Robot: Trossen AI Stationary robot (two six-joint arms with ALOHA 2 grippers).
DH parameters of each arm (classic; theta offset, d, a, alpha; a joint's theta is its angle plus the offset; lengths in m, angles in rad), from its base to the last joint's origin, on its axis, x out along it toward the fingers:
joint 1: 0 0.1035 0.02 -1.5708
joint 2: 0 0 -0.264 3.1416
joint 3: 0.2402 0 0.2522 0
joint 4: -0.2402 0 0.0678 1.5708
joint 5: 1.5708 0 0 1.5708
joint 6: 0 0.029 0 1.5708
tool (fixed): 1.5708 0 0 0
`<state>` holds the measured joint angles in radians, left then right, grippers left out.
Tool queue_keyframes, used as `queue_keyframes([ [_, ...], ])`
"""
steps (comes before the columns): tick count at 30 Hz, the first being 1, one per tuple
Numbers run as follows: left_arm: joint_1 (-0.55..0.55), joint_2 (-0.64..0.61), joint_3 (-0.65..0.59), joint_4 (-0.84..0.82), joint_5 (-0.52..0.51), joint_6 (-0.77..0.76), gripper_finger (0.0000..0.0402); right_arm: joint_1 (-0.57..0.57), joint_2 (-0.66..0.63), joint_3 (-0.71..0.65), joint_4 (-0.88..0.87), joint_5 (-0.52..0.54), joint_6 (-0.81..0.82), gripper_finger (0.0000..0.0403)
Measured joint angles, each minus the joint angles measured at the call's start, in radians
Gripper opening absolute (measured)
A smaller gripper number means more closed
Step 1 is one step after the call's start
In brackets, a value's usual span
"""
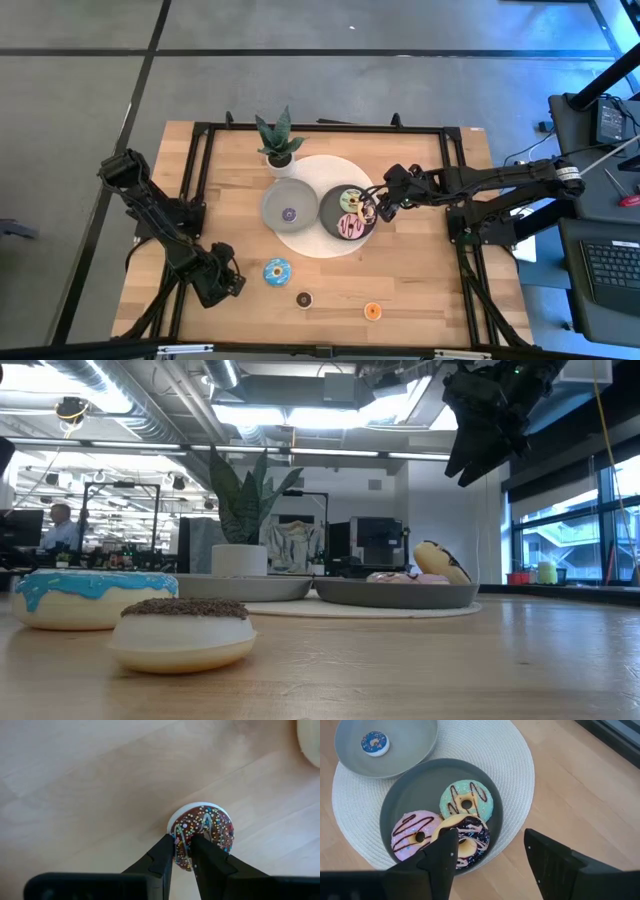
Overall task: Pick & Place donuts
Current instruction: Put the small brown donut on the gray plate
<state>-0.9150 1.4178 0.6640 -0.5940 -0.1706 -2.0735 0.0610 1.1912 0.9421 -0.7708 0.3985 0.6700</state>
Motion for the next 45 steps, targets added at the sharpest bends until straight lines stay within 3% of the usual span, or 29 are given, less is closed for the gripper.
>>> queue_keyframes([
  [11, 0.001, -0.003, 0.006, 0.022, -0.010, 0.000, 0.0054, 0.000, 0.000, 0.000, 0.000, 0.001, 0.001, 0.0228],
  [19, 0.064, -0.057, 0.043, 0.017, -0.279, 0.099, 0.0034, 0.000, 0.000, 0.000, 0.004, 0.001, 0.002, 0.0228],
  [23, 0.195, -0.108, 0.055, 0.020, -0.301, 0.309, 0.0032, 0.000, 0.000, 0.000, 0.006, 0.003, 0.005, 0.0228],
  [32, 0.605, -0.177, 0.061, 0.020, -0.200, 0.782, 0.0031, 0.000, 0.000, 0.000, 0.062, 0.003, 0.005, 0.0229],
  [39, 0.875, -0.169, 0.061, 0.088, -0.177, 1.018, 0.0032, 0.000, 0.000, 0.000, 0.065, 0.018, 0.005, 0.0225],
  [45, 1.006, -0.109, 0.061, 0.244, -0.053, 1.166, 0.0031, 0.000, 0.000, 0.000, 0.066, 0.075, 0.005, 0.0229],
])
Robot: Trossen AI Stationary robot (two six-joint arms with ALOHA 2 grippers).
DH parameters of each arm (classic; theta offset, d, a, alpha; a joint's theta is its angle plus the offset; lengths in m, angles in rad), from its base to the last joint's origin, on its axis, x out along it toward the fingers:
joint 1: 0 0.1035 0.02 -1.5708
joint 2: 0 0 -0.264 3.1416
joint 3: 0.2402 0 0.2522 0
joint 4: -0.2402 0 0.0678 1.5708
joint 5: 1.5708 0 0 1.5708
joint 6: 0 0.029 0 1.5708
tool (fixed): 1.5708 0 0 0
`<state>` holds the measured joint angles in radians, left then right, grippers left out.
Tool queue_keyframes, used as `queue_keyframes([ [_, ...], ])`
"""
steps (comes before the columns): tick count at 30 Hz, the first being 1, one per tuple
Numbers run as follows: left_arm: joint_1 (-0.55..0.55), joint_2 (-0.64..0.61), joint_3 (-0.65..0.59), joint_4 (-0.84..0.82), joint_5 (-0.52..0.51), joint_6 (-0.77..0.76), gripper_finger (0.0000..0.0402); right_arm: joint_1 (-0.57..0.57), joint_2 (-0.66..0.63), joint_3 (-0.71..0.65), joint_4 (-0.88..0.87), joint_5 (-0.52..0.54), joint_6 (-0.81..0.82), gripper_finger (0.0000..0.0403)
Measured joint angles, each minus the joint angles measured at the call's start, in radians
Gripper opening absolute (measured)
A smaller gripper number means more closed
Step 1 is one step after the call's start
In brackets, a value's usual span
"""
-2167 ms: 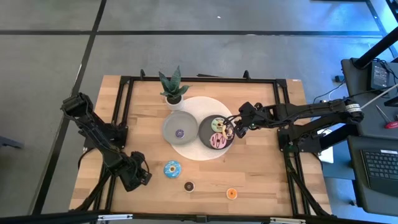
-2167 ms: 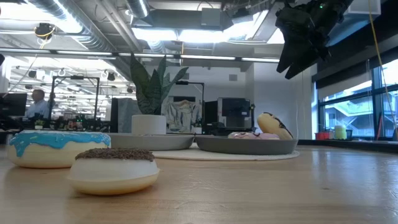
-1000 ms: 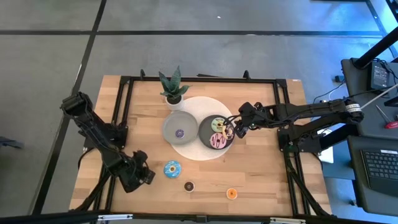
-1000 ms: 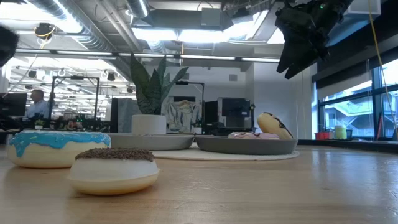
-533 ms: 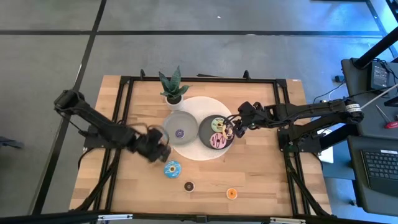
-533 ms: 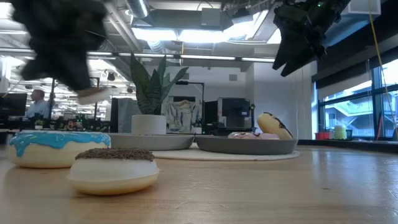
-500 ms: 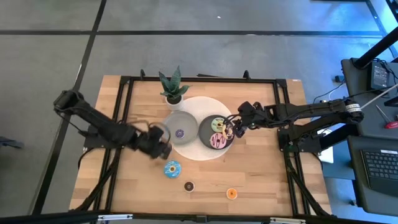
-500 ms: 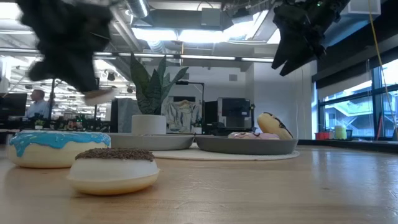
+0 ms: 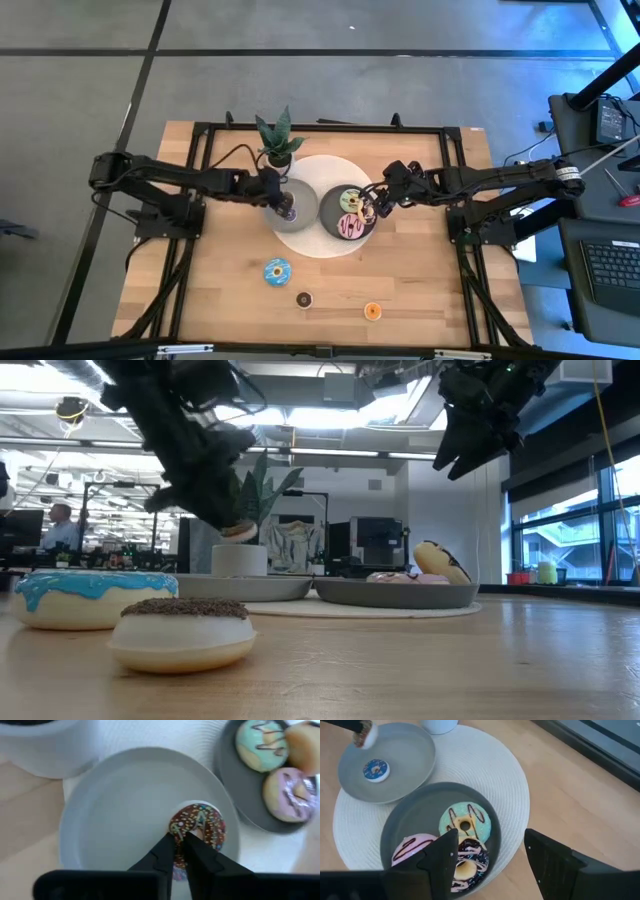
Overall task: Pick & Place donuts
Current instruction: Put the small brown donut on the gray plate
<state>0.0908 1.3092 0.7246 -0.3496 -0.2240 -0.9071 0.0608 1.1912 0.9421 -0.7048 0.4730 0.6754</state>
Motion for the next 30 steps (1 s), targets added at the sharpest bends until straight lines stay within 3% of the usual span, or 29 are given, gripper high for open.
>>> queue_keyframes([
  [13, 0.072, 0.146, -0.001, 0.040, 0.034, 0.012, 0.0028, 0.000, 0.000, 0.000, -0.003, 0.005, 0.000, 0.0229],
  [30, 0.090, 0.179, -0.001, 0.040, 0.059, 0.015, 0.0045, 0.000, 0.000, 0.000, -0.003, 0.006, 0.000, 0.0226],
])
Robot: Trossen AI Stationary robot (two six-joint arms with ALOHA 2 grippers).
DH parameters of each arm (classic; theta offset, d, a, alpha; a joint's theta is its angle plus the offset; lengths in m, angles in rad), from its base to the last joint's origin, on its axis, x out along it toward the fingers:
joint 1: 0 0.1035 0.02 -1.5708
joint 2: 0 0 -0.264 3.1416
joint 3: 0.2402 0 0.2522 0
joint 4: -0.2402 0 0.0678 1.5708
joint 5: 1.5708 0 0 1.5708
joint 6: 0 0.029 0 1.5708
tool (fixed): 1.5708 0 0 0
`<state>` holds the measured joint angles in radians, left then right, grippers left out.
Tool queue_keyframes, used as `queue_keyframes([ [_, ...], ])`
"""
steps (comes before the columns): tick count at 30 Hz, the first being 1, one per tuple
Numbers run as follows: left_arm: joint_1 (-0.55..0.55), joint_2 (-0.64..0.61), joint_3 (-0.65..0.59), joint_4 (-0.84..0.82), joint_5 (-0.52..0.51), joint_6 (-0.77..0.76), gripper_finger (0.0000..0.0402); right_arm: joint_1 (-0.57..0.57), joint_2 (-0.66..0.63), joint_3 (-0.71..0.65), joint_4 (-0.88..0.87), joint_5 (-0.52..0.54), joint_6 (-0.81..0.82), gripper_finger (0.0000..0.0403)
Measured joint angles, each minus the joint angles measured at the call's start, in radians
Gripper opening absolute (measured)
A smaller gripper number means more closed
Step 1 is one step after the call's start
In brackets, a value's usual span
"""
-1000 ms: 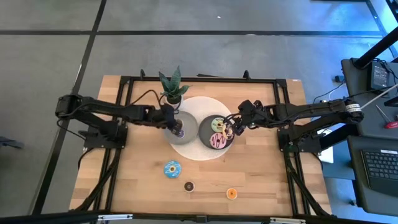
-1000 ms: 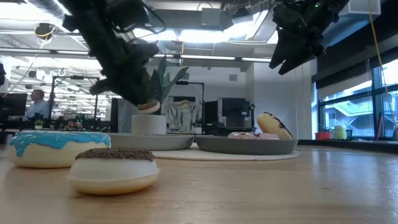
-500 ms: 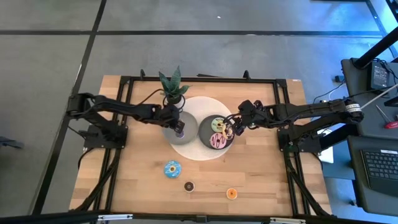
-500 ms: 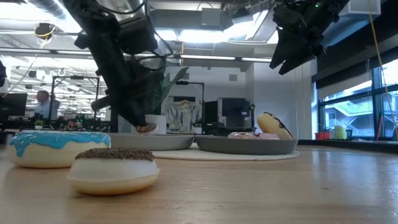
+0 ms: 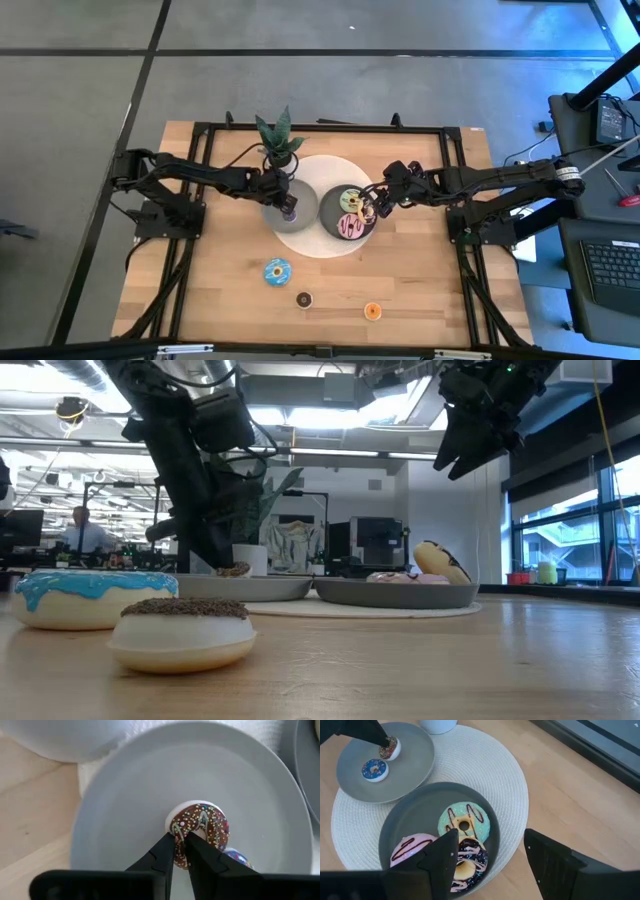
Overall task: Pick & Place donuts
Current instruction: Put the small brown donut on the gray plate, then put the large blue donut on the green plate
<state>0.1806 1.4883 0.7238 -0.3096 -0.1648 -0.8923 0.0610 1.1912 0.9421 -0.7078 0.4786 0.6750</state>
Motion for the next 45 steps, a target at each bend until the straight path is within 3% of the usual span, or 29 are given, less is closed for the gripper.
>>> queue_keyframes([
  [19, 0.002, -0.003, 0.000, -0.002, -0.015, 0.002, 0.0117, 0.000, 0.000, 0.000, 0.000, 0.000, 0.001, 0.0228],
  [24, 0.002, -0.080, 0.030, -0.011, -0.018, 0.070, 0.0125, 0.000, 0.000, 0.000, -0.001, -0.008, 0.001, 0.0228],
  [28, -0.058, -0.176, 0.053, -0.007, 0.040, 0.205, 0.0123, 0.000, 0.000, 0.000, -0.001, -0.032, 0.001, 0.0225],
  [31, -0.134, -0.242, 0.054, -0.009, 0.169, 0.264, 0.0121, 0.000, 0.000, 0.000, -0.001, -0.033, 0.001, 0.0227],
  [33, -0.189, -0.268, 0.054, -0.023, 0.245, 0.228, 0.0121, 0.000, 0.000, 0.000, -0.001, -0.033, 0.001, 0.0229],
  [35, -0.257, -0.276, 0.055, -0.030, 0.248, 0.140, 0.0122, 0.000, 0.000, 0.000, 0.000, -0.033, 0.001, 0.0229],
  [45, -0.606, -0.159, 0.055, -0.085, -0.014, -0.326, 0.0121, 0.000, 0.000, 0.000, 0.004, -0.035, 0.000, 0.0229],
])
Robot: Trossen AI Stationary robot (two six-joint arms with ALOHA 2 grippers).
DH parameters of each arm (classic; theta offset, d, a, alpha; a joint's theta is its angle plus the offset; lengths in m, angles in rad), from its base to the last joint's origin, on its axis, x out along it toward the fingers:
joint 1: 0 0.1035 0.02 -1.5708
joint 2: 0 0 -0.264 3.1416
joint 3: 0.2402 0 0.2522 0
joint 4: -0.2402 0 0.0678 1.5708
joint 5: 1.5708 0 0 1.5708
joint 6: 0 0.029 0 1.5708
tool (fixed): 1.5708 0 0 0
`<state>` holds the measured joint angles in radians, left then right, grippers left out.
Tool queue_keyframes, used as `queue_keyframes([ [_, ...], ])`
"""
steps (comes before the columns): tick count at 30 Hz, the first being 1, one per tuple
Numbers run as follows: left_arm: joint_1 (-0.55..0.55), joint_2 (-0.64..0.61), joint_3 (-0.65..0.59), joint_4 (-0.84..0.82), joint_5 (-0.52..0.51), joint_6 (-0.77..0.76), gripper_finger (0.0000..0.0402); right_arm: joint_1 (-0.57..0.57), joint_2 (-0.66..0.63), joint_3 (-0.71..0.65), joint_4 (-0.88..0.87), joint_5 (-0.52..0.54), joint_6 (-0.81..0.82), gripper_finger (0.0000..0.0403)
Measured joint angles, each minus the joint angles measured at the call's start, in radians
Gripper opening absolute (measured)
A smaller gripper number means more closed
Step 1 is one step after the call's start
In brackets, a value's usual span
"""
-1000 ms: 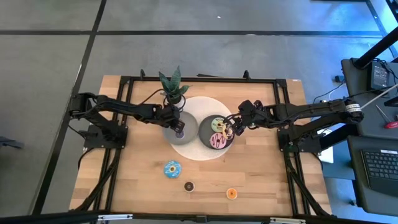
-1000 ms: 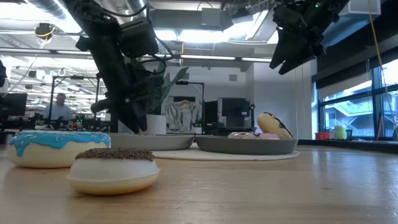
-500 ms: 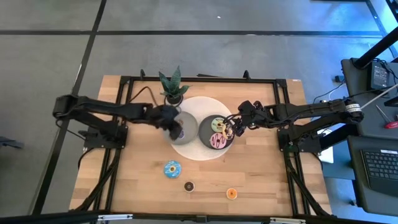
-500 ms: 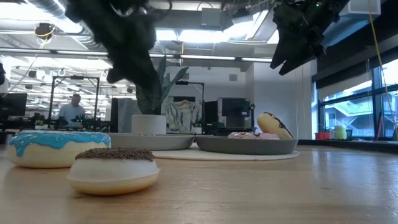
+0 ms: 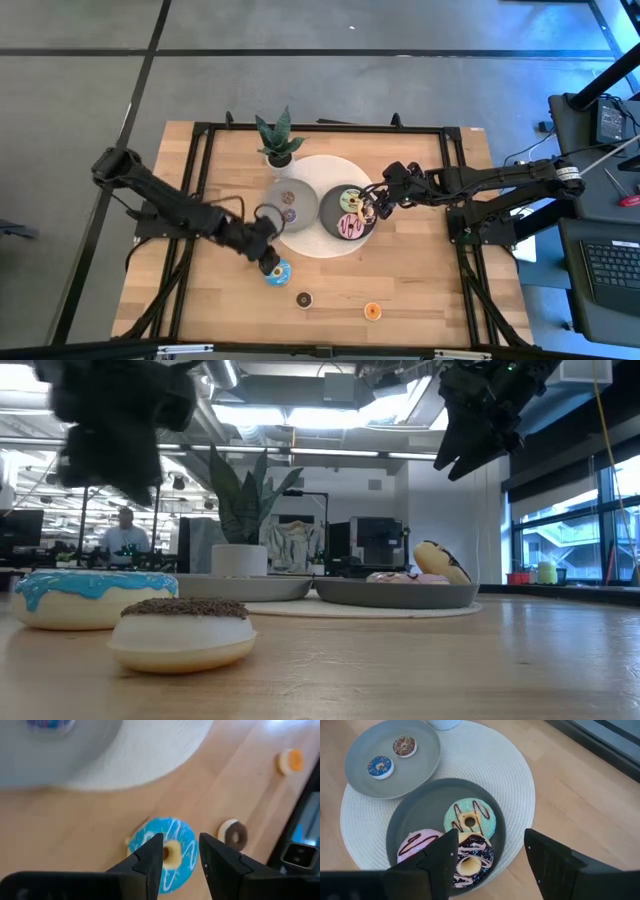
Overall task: Pick & Place donuts
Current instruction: Put the large blue donut on the green plate
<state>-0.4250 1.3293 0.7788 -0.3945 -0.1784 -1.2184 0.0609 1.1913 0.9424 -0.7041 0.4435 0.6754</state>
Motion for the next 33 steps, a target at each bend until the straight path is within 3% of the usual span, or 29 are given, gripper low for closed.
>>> queue_keyframes([
  [6, -0.093, 0.110, 0.010, 0.001, -0.037, -0.185, 0.0122, 0.000, 0.000, 0.000, 0.000, 0.000, -0.001, 0.0226],
  [13, -0.098, 0.214, 0.014, -0.005, -0.032, -0.272, 0.0120, 0.000, 0.000, 0.000, 0.004, -0.001, -0.001, 0.0229],
  [21, -0.076, 0.287, 0.018, 0.017, 0.043, -0.290, 0.0120, 0.000, 0.000, 0.000, 0.005, -0.020, 0.000, 0.0225],
  [33, -0.068, 0.267, 0.014, 0.035, 0.061, -0.279, 0.0113, 0.000, 0.000, 0.000, 0.004, -0.019, -0.005, 0.0225],
])
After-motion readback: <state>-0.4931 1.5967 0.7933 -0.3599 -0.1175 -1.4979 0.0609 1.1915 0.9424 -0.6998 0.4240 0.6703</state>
